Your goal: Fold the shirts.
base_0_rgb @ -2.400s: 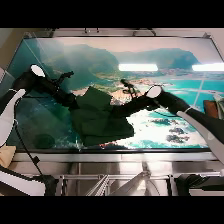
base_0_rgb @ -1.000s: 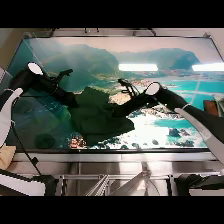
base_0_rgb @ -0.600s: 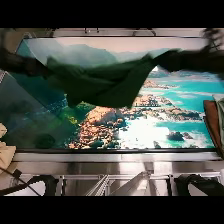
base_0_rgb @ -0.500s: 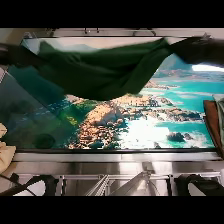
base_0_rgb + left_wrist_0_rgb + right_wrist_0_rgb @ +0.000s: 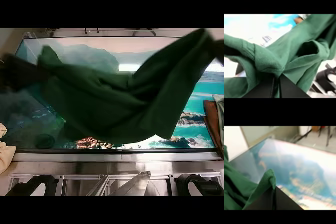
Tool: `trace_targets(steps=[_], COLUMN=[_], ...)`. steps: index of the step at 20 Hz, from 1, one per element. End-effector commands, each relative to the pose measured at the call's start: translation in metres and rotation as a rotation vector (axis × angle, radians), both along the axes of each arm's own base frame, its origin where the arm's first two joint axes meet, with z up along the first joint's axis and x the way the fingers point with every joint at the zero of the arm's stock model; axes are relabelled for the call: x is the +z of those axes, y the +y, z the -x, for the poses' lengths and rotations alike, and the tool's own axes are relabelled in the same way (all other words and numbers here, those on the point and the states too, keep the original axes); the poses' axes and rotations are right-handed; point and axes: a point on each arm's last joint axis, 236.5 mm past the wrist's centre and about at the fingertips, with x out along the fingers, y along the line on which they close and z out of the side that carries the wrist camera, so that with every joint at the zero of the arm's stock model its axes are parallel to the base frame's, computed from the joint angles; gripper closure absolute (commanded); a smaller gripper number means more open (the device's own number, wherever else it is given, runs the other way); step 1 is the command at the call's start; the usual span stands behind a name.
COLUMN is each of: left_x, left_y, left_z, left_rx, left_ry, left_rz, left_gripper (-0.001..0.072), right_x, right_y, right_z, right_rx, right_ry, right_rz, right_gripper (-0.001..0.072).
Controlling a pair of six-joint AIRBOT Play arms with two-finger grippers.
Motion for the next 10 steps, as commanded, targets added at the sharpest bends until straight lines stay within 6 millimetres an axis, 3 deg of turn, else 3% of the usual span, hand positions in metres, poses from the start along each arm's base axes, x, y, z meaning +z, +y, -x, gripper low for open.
trace_targets(steps=[1,6,7,8,9,10], left_x=[-0.081,-0.236,-0.264,-0.286,-0.301,-0.310], left_y=[-0.013,-0.003,0.000,0.007,0.019,0.034], left_z=[-0.003,-0.030,-0.034,-0.036,-0.041,-0.045], left_rx=[0.035,0.084,0.081,0.081,0.083,0.083], left_ry=[0.076,0.344,0.388,0.426,0.465,0.517], left_rz=[-0.077,-0.239,-0.269,-0.313,-0.354,-0.389], left_gripper=[0.0676,0.0674,0.0533,0.0290,0.0000,0.0003], right_x=[-0.083,-0.243,-0.269,-0.290,-0.304,-0.307], right_y=[0.017,0.009,0.003,-0.008,-0.024,-0.039], right_z=[-0.005,-0.046,-0.059,-0.075,-0.091,-0.105], right_rx=[0.118,0.058,0.024,-0.029,-0.087,-0.123], right_ry=[0.288,0.701,0.734,0.754,0.769,0.773], right_rz=[-0.059,-0.094,-0.074,-0.061,-0.060,-0.068], right_gripper=[0.0688,0.0688,0.0687,0.0677,0.0520,0.0403])
